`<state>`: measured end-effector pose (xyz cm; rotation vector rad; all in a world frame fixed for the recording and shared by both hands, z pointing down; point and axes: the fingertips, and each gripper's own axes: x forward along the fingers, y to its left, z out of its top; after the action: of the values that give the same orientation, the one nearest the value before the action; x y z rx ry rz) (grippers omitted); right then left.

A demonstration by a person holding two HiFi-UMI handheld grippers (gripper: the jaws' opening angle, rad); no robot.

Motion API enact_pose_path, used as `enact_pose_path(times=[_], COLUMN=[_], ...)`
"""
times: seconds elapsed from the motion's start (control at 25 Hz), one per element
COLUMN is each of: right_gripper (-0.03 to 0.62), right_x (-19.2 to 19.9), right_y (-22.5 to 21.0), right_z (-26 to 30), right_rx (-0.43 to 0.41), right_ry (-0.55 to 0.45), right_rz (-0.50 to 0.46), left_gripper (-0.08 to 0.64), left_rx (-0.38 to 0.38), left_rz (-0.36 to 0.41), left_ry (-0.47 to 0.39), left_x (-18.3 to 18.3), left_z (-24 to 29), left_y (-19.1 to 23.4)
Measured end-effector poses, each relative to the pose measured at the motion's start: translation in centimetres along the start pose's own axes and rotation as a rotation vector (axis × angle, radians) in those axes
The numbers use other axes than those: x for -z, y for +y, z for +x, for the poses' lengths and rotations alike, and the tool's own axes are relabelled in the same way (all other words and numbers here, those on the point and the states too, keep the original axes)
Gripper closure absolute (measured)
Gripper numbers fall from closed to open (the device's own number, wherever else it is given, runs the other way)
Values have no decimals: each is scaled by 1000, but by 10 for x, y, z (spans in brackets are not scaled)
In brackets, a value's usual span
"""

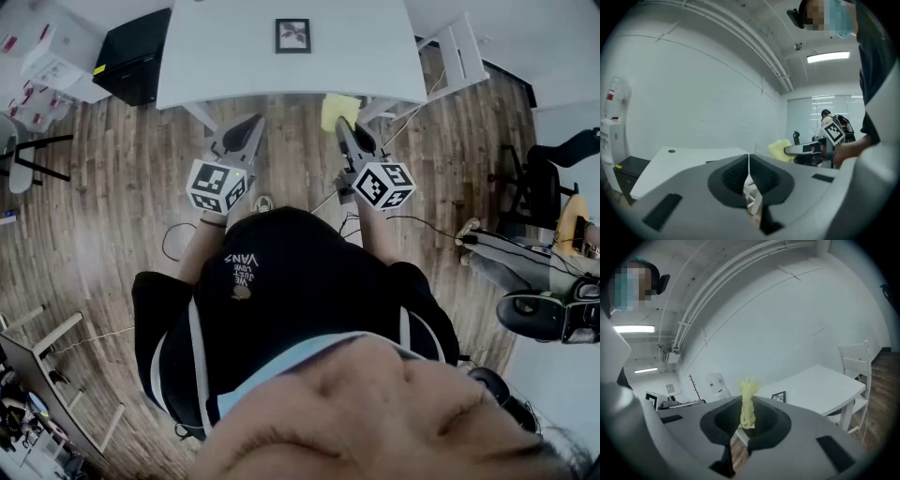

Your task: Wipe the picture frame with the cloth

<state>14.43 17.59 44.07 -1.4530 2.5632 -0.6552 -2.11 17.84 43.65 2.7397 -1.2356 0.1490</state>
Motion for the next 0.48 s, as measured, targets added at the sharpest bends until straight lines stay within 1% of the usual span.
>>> enact_pose_path(times=[0.24, 0.48], right_gripper=[546, 546], right_x=[-4, -4], right_y=[2, -2], right_z=[-3, -12], right_rx=[-8, -39], right_ry=[-9, -13], right_rz=[10, 26], left_gripper=[541, 541], left_rx=[-3, -35], left_rz=[-8, 2], left_ry=[-3, 2], left_x=[-1, 5], left_z=[-1, -6], left_y=[-5, -16])
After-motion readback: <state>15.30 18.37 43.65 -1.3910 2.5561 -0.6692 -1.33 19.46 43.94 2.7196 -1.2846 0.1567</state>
